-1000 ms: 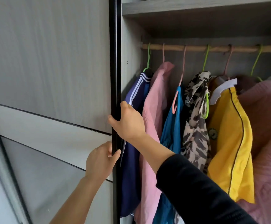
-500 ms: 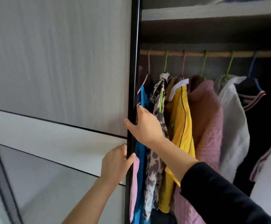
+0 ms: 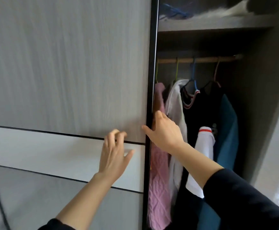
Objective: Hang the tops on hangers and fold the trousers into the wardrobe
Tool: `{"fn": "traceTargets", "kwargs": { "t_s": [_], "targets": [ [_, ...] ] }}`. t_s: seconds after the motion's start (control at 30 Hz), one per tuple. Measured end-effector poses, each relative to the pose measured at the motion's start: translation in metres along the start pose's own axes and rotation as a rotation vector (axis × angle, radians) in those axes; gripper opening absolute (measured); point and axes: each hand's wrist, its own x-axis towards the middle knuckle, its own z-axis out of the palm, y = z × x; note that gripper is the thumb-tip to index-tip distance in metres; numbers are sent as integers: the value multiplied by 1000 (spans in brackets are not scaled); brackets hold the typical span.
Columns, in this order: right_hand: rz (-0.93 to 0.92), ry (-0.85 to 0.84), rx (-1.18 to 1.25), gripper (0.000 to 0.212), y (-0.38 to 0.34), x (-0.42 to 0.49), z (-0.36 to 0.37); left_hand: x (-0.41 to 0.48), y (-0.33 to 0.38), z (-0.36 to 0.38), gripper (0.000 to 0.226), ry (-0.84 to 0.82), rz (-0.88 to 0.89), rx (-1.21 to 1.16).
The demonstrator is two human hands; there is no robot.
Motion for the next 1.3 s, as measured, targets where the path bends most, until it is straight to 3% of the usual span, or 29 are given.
{"fn": "traceTargets", "kwargs": {
  "t_s": [0.1,0.13,0.2,0.3,0.43,0.63,0.87,0.97,1.3],
  "targets": [
    [-143,181,-141,80,23,-19,-23,10,23,5,113,-31,16,139],
    [-222,230,-235,86,30,-24,-31,12,31,10,122,-70,45,167],
    [-371,186,-459,77,44,-32,-45,13,49,19,130,-121,110,188],
    [-419,79,-735,63,66,-46,-60,11,75,30,130,-179,188,175],
    [-320,138,-960,59,81,-61,-80,12,94,34,132,-216,350,258],
    [-261,160,-907,62,115,-75,-102,18,125,35,129,-145,567,339],
    [-294,224,-964,69,137,-91,-115,19,175,48,131,-128,592,229],
    [-301,258,-1024,64,143,-93,-119,18,190,53,129,-118,612,182],
    [-290,182,-1014,56,150,-94,-120,18,190,57,131,-132,571,213]
  ]
}}
